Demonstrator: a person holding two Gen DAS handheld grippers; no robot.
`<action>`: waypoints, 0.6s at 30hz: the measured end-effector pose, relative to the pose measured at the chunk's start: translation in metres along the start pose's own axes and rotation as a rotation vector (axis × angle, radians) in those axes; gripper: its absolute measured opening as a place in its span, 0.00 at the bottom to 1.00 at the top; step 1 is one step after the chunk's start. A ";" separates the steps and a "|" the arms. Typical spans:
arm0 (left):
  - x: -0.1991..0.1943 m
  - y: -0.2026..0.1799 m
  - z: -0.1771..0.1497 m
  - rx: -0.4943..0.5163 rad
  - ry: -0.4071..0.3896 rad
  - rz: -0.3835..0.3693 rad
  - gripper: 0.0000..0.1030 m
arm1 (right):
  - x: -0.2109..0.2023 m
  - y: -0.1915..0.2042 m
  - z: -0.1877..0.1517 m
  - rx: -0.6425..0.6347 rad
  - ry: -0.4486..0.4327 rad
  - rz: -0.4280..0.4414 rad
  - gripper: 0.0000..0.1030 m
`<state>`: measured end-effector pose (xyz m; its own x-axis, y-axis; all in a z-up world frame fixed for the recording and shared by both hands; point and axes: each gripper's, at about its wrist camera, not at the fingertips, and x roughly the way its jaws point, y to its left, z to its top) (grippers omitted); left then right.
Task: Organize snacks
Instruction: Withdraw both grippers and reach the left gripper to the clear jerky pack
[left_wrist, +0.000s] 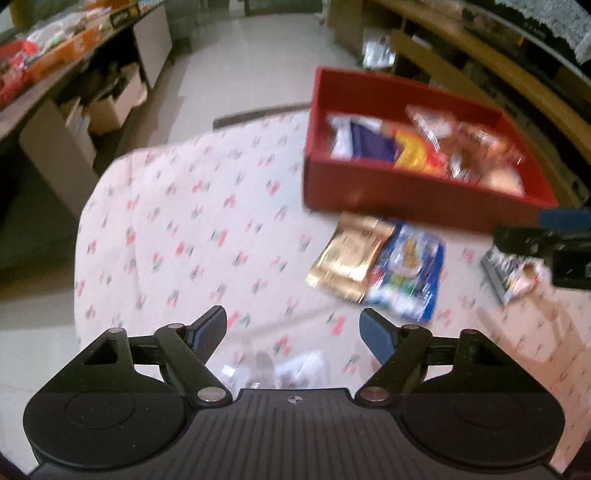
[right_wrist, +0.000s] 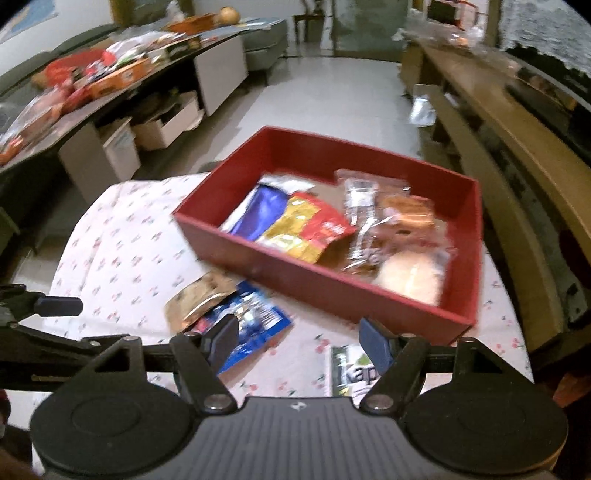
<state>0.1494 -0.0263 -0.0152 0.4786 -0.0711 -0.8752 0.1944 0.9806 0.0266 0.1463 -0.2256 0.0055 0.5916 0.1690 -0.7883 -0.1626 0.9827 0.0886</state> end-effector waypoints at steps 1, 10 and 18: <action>0.002 0.002 -0.003 0.007 0.013 -0.004 0.81 | 0.000 0.003 -0.001 -0.007 0.003 0.007 0.76; 0.025 0.015 -0.015 0.148 0.089 -0.054 0.82 | 0.003 0.023 -0.011 -0.037 0.036 0.050 0.76; 0.020 0.006 -0.039 0.173 0.149 -0.143 0.84 | 0.008 0.029 -0.010 -0.039 0.054 0.061 0.76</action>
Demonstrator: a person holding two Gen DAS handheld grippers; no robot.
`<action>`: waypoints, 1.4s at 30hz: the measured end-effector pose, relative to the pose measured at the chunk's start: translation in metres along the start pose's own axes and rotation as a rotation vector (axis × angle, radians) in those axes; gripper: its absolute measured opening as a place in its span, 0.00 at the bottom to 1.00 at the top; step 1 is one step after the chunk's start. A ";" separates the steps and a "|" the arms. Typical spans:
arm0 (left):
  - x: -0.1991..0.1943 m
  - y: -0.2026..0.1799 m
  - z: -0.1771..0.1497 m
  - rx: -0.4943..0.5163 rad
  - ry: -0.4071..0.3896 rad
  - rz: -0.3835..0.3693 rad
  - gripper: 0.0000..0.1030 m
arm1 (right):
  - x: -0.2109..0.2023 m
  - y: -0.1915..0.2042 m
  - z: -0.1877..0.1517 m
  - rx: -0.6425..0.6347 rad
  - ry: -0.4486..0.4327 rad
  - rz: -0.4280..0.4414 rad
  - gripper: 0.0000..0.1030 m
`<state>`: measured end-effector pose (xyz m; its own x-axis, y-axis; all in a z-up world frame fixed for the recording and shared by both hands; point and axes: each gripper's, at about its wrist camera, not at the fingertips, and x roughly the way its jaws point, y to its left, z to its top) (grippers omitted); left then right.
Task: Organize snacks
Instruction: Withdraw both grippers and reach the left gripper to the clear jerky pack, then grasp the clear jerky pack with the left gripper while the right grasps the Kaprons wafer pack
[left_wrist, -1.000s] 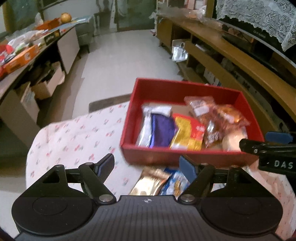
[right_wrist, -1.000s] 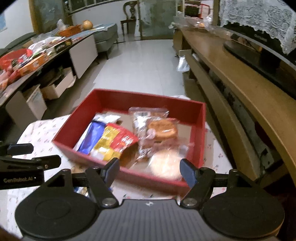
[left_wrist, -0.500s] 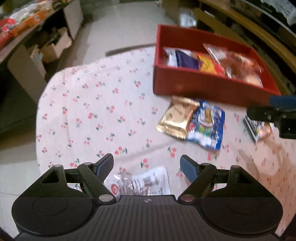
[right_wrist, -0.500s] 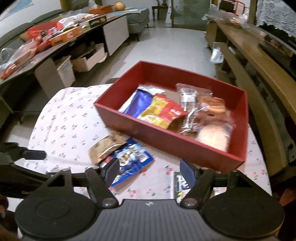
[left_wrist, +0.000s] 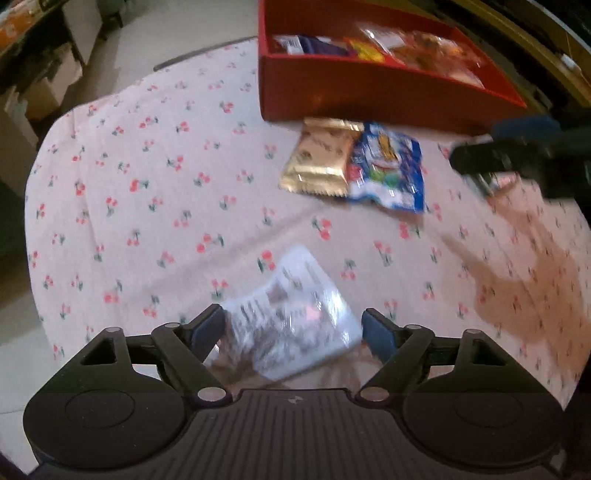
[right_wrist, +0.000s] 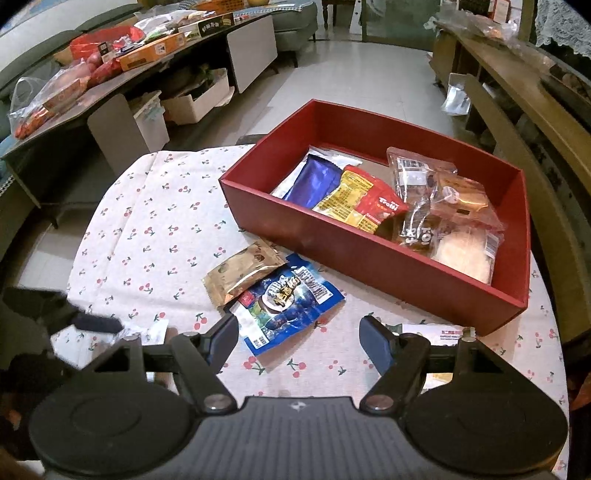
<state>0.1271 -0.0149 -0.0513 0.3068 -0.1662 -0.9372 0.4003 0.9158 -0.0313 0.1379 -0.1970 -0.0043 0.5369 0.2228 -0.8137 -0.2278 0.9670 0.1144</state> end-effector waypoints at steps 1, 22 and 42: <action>-0.001 -0.002 -0.004 -0.002 0.012 -0.009 0.84 | -0.001 0.000 0.000 0.000 -0.001 0.001 0.76; -0.006 -0.023 -0.008 0.044 0.020 0.061 0.60 | -0.012 -0.101 -0.012 0.206 0.024 -0.122 0.77; 0.001 -0.029 -0.001 0.019 0.029 -0.011 0.60 | 0.054 -0.097 -0.015 0.195 0.161 -0.113 0.79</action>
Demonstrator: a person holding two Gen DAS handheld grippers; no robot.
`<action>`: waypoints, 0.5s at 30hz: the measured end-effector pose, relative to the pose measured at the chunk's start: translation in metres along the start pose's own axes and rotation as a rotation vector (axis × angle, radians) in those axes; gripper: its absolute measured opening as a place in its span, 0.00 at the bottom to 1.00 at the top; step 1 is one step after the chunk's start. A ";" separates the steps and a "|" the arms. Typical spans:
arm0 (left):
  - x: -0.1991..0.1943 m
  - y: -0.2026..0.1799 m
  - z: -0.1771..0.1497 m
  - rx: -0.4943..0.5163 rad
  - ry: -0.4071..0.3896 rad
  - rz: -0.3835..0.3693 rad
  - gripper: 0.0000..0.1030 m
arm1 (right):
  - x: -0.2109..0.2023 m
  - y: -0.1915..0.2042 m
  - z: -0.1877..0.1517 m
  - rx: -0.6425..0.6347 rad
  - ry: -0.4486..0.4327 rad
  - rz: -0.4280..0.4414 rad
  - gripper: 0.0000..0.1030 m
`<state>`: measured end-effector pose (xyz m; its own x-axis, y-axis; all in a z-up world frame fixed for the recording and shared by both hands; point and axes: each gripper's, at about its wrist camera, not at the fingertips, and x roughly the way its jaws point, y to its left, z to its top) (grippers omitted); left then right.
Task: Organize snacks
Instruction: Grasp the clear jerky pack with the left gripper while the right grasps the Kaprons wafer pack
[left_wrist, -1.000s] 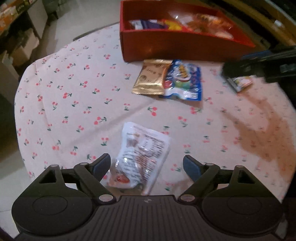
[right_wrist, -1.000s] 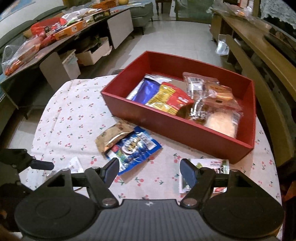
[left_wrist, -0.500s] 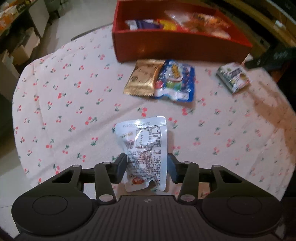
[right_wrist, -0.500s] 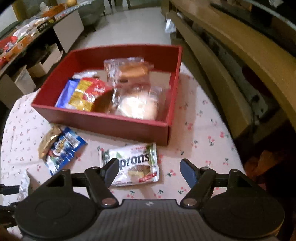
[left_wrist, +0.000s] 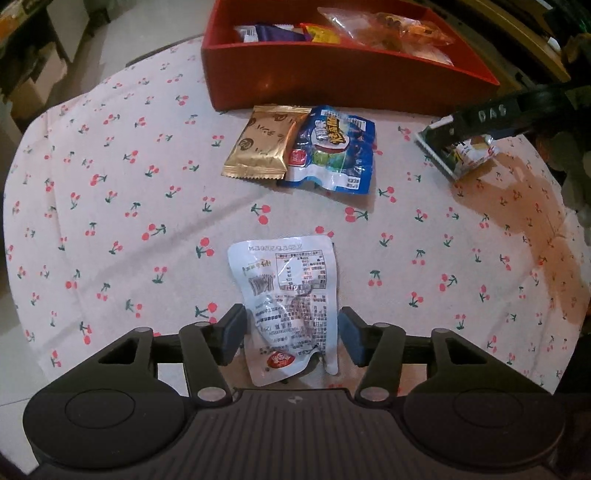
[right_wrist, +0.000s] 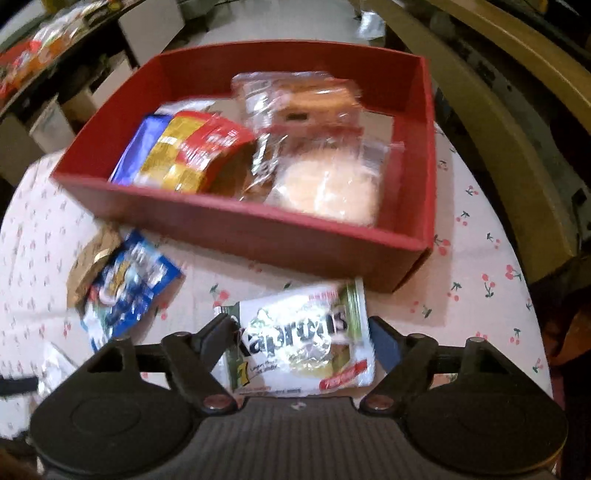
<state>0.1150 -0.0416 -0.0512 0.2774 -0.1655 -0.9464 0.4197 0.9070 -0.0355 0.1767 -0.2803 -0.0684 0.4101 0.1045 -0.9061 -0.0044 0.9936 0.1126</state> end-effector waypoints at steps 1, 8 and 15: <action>0.000 0.000 0.000 0.000 0.000 0.002 0.61 | -0.003 0.005 -0.005 -0.021 0.001 0.000 0.76; -0.001 -0.005 -0.003 0.013 0.006 0.006 0.64 | -0.027 0.025 -0.049 -0.095 0.080 0.060 0.56; -0.002 -0.003 -0.003 0.005 0.009 -0.010 0.66 | -0.069 0.040 -0.067 -0.294 0.024 0.098 0.58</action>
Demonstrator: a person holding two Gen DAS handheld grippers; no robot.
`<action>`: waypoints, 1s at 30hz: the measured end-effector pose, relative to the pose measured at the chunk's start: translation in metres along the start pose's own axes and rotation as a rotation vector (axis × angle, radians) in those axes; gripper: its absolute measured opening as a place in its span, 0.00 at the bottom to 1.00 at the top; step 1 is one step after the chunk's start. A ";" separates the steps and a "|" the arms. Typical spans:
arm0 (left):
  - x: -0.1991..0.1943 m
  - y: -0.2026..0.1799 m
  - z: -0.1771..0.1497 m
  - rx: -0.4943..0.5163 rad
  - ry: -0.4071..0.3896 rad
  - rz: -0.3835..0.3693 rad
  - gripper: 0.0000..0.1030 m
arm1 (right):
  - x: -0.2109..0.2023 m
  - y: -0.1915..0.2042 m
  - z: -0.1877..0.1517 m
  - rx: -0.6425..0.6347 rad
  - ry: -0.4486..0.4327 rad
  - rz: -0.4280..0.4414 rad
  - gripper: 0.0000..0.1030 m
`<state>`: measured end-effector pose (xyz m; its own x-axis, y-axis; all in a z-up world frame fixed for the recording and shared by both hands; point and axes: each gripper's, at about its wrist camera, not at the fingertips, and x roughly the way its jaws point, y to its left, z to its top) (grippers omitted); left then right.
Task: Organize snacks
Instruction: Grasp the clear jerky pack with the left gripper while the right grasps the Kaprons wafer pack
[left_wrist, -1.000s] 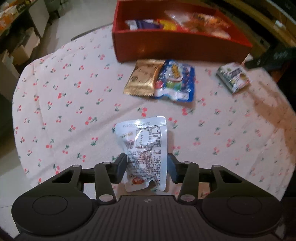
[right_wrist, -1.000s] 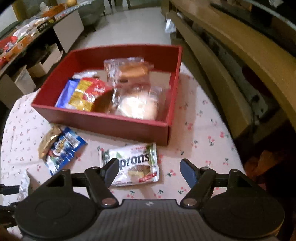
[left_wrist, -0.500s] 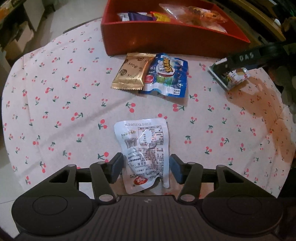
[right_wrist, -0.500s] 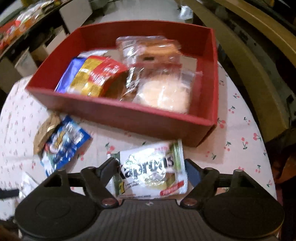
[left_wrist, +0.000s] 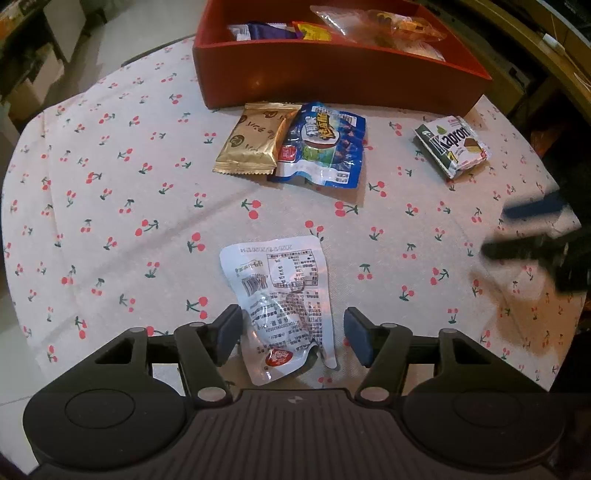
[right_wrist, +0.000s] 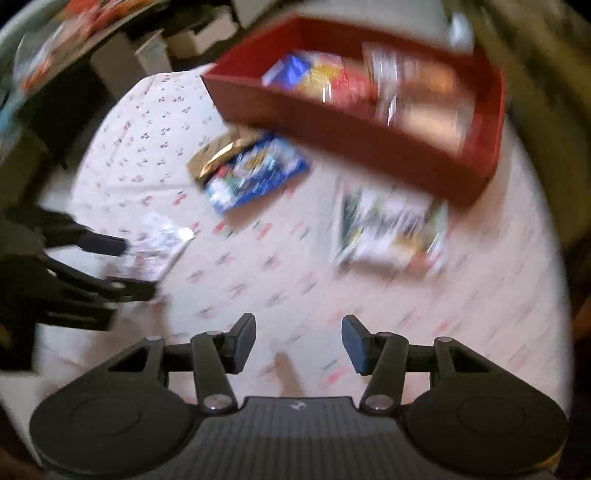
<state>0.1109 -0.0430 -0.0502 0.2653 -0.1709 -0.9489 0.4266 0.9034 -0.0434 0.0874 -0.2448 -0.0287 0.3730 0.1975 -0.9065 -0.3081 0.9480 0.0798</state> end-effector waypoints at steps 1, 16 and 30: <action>0.000 0.000 0.000 0.000 0.001 -0.001 0.67 | 0.001 0.000 0.008 -0.066 -0.010 -0.046 0.59; 0.006 -0.001 0.003 0.017 0.034 -0.051 0.81 | 0.070 -0.023 0.065 -0.605 0.159 -0.035 0.85; 0.008 -0.001 0.005 0.000 0.037 -0.050 0.83 | 0.026 -0.025 0.004 -0.227 0.112 0.005 0.90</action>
<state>0.1165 -0.0469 -0.0561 0.2111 -0.2011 -0.9565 0.4381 0.8943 -0.0913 0.1081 -0.2627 -0.0523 0.2753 0.1607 -0.9478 -0.5030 0.8643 0.0005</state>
